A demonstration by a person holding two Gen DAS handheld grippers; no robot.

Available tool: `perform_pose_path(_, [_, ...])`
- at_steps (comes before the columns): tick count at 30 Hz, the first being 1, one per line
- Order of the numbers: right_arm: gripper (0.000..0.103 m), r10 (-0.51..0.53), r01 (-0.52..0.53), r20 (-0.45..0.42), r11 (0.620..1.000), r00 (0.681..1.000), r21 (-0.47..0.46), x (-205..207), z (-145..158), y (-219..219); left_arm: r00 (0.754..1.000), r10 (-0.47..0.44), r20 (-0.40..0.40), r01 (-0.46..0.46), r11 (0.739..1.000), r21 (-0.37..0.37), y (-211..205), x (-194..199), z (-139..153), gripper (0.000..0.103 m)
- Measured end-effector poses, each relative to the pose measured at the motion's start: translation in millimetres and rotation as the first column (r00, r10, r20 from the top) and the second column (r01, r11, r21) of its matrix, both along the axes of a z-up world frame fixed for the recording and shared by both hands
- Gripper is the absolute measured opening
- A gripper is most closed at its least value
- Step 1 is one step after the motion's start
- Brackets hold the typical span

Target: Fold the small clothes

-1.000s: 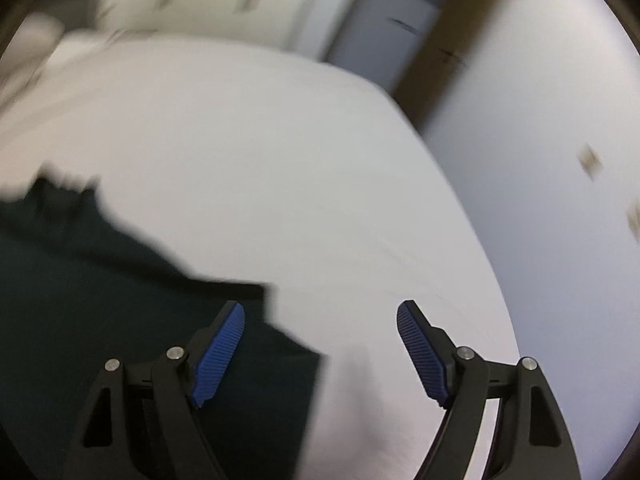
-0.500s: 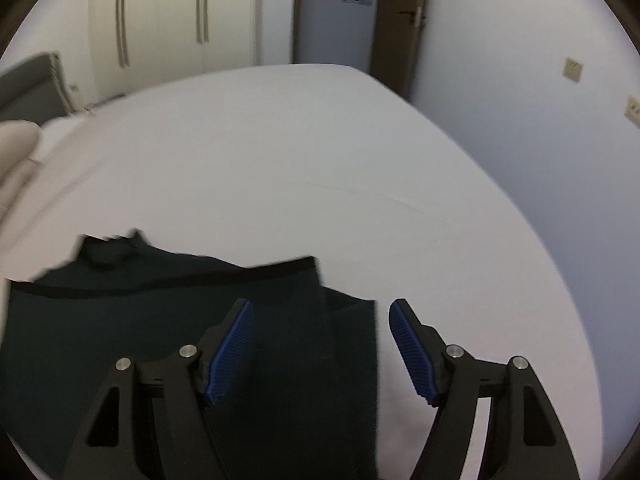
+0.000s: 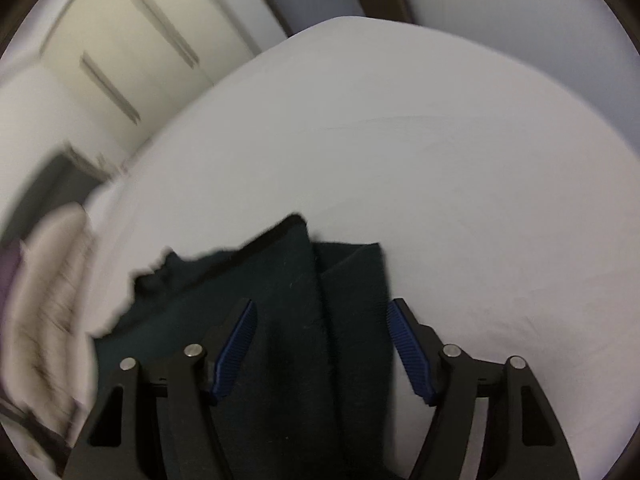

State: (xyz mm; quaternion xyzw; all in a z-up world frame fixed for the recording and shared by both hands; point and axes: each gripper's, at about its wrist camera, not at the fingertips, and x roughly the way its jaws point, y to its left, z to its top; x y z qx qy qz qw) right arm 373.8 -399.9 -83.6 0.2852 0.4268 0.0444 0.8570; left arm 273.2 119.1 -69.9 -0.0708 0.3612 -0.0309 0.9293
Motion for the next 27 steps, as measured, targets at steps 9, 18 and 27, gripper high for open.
perform_pose_path(9, [0.044,0.031,-0.032,0.016,0.995,0.999,0.091,-7,-10,10,0.995,-0.097,0.007,0.097,0.995,-0.032,-8,-12,-12,0.080])
perform_pose_path(18, [0.044,0.190,-0.190,-0.075,0.982,0.979,0.018,10,-19,49,0.997,-0.051,-0.050,0.044,0.989,-0.145,12,-1,-30,0.080])
perform_pose_path(27, [0.008,0.161,-0.164,-0.105,0.986,0.981,-0.020,-7,-15,32,0.997,-0.057,-0.057,0.049,0.990,-0.132,10,1,-33,0.080])
